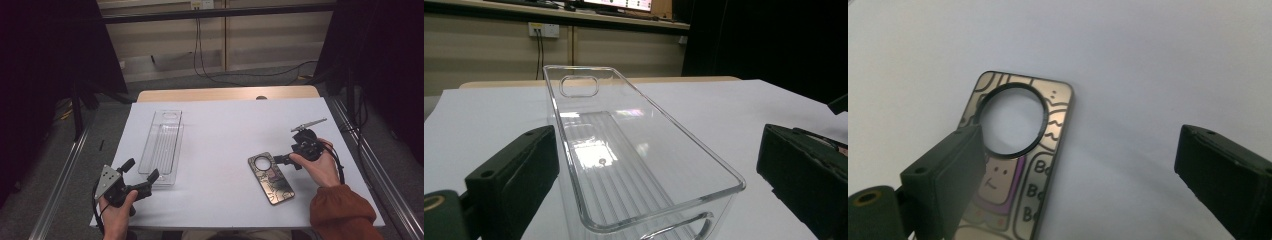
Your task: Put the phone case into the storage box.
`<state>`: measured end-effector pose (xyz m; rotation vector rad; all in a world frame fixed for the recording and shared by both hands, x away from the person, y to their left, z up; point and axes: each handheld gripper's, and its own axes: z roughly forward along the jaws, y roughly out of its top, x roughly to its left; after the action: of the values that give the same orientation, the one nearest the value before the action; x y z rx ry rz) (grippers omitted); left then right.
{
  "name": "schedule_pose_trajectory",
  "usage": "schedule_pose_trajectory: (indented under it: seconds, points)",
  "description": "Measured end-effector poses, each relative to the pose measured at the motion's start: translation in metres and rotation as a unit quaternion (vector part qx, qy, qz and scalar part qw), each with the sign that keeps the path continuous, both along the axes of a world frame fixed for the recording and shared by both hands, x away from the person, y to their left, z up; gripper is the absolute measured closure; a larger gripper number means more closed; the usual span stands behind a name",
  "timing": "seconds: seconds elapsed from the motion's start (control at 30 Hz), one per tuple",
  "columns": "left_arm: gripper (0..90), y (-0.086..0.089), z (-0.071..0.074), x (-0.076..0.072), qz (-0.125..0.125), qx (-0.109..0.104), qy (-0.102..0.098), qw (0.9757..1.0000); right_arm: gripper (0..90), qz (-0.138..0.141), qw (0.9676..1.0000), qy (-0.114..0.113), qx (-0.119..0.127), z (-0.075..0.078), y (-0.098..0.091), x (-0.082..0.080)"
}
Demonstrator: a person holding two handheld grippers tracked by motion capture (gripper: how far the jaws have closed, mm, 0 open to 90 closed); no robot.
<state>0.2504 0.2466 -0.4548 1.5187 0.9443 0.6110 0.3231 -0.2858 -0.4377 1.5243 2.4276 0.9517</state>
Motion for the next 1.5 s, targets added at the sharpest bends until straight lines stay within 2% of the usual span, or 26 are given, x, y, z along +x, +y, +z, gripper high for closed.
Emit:
schedule_pose_trajectory:
  seconds: [0.03, 0.17, 0.2, 0.3, 0.33, 0.5, 0.53, 0.7, 0.87, 1.03, 1.1, 1.2, 1.43, 1.5]
  points:
    - [3.5, 0.000, 0.000, 0.000, 0.000, 0.000, 0.000, 1.0000, 5.8, 0.003, 1.0000, -0.004, 0.001, 0.000, 0.000, -0.001]
    - [3.5, 0.000, 0.000, 0.000, -0.001, 0.000, 0.000, 1.0000, 5.8, 0.008, 0.9999, 0.006, 0.012, 0.003, 0.001, -0.009]
    - [3.5, 0.000, 0.000, 0.000, -0.001, 0.000, 0.000, 1.0000, 5.8, 0.008, 0.9999, 0.003, 0.013, 0.002, 0.001, -0.010]
    - [3.5, 0.000, 0.000, 0.000, -0.001, 0.000, 0.000, 1.0000, 4.9, 0.001, 0.9999, 0.013, 0.006, 0.002, 0.002, -0.016]
    - [3.5, 0.000, 0.000, 0.000, -0.001, -0.001, 0.000, 1.0000, 5.3, -0.007, 0.9997, 0.024, 0.006, 0.003, 0.003, -0.018]
    - [3.4, 0.000, 0.001, 0.000, 0.001, 0.002, 0.000, 1.0000, 4.9, -0.003, 0.9996, 0.028, -0.004, 0.002, 0.006, -0.022]
    - [3.5, 0.000, 0.000, 0.000, -0.002, 0.000, -0.001, 1.0000, 4.7, -0.009, 0.9994, 0.034, -0.004, 0.002, 0.007, -0.023]
    - [3.5, 0.000, 0.000, -0.001, 0.000, -0.001, 0.001, 1.0000, 5.7, -0.001, 0.9985, 0.054, -0.010, 0.000, 0.017, -0.026]
    - [3.5, 0.000, 0.000, -0.001, 0.000, -0.001, 0.001, 1.0000, 6.2, 0.022, 0.9973, 0.063, -0.032, -0.006, 0.028, -0.026]
    - [3.4, 0.000, 0.000, -0.001, -0.001, 0.001, 0.002, 1.0000, 7.1, 0.034, 0.9951, 0.078, -0.051, -0.010, 0.040, -0.026]
    - [3.5, 0.000, 0.000, -0.001, -0.001, -0.001, 0.002, 1.0000, 7.5, 0.035, 0.9954, 0.074, -0.050, -0.012, 0.044, -0.025]
    - [3.4, 0.000, 0.000, -0.001, 0.000, 0.002, 0.002, 1.0000, 8.1, 0.031, 0.9937, 0.086, -0.064, -0.013, 0.050, -0.024]
    - [3.5, 0.001, 0.000, -0.001, -0.002, 0.002, 0.002, 1.0000, 7.3, 0.041, 0.9926, 0.084, -0.077, -0.020, 0.061, -0.019]
    - [3.4, 0.001, 0.000, -0.001, 0.000, 0.001, 0.002, 1.0000, 6.3, 0.033, 0.9915, 0.097, -0.080, -0.021, 0.063, -0.020]
